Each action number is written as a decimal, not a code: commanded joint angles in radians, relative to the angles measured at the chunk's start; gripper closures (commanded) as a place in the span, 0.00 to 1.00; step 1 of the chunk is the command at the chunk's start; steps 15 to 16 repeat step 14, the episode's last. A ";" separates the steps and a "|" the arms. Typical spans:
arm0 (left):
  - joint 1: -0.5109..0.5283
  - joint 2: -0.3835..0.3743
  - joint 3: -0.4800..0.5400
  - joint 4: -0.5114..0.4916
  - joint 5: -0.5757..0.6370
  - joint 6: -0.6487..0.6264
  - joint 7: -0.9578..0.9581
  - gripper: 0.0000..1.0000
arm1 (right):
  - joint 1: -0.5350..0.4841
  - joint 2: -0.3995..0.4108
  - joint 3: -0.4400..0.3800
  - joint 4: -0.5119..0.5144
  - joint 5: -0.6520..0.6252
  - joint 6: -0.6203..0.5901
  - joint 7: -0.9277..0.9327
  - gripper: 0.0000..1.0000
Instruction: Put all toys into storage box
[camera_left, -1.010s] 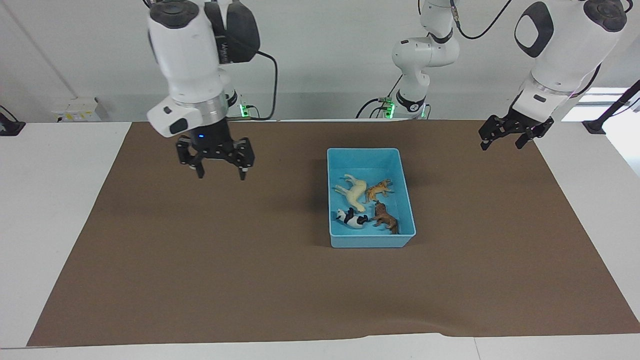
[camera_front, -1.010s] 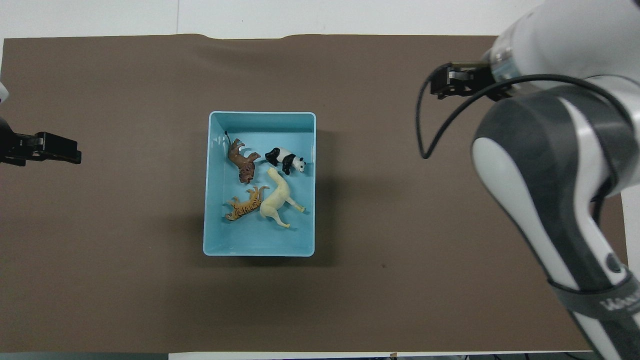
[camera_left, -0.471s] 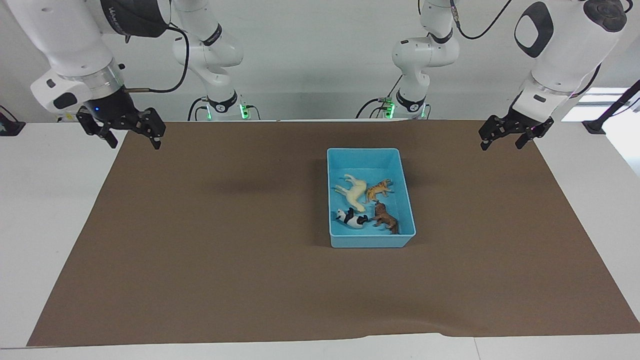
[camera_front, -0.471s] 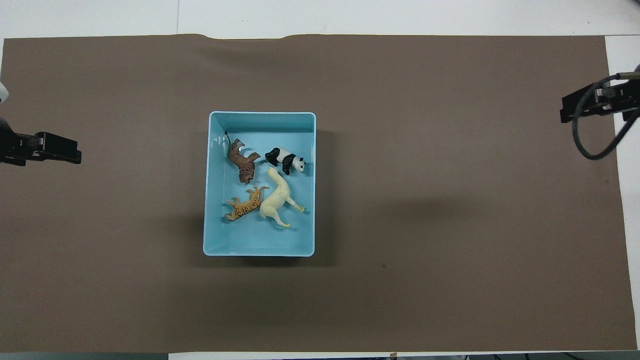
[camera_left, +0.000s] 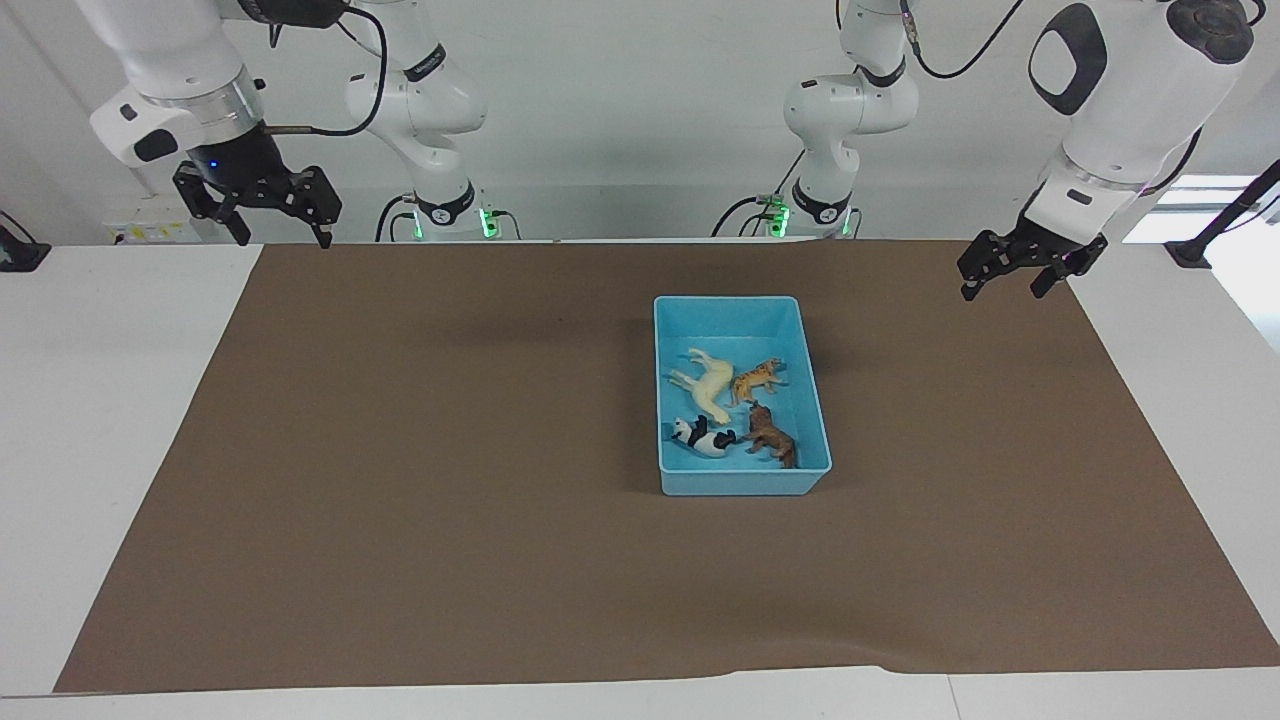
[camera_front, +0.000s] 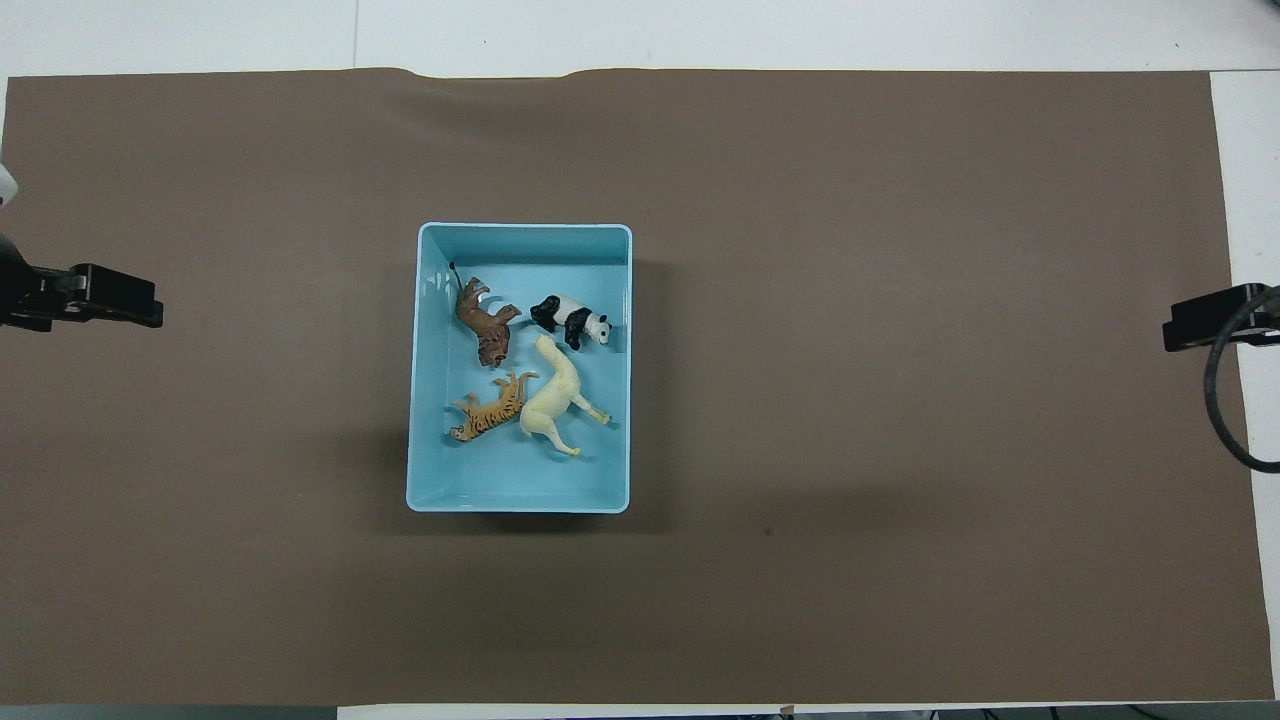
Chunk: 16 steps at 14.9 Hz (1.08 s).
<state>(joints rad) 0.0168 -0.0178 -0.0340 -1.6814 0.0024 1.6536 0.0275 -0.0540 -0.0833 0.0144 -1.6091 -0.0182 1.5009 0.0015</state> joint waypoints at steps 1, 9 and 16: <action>-0.011 0.007 0.009 0.014 -0.001 0.005 0.009 0.00 | -0.037 -0.018 0.006 -0.038 0.061 0.038 -0.006 0.00; -0.011 0.007 0.009 0.012 -0.001 0.005 0.009 0.00 | -0.035 -0.016 0.006 -0.041 0.014 0.058 -0.012 0.00; -0.011 0.007 0.009 0.012 -0.001 0.005 0.009 0.00 | -0.029 -0.016 0.007 -0.041 -0.028 0.056 -0.003 0.00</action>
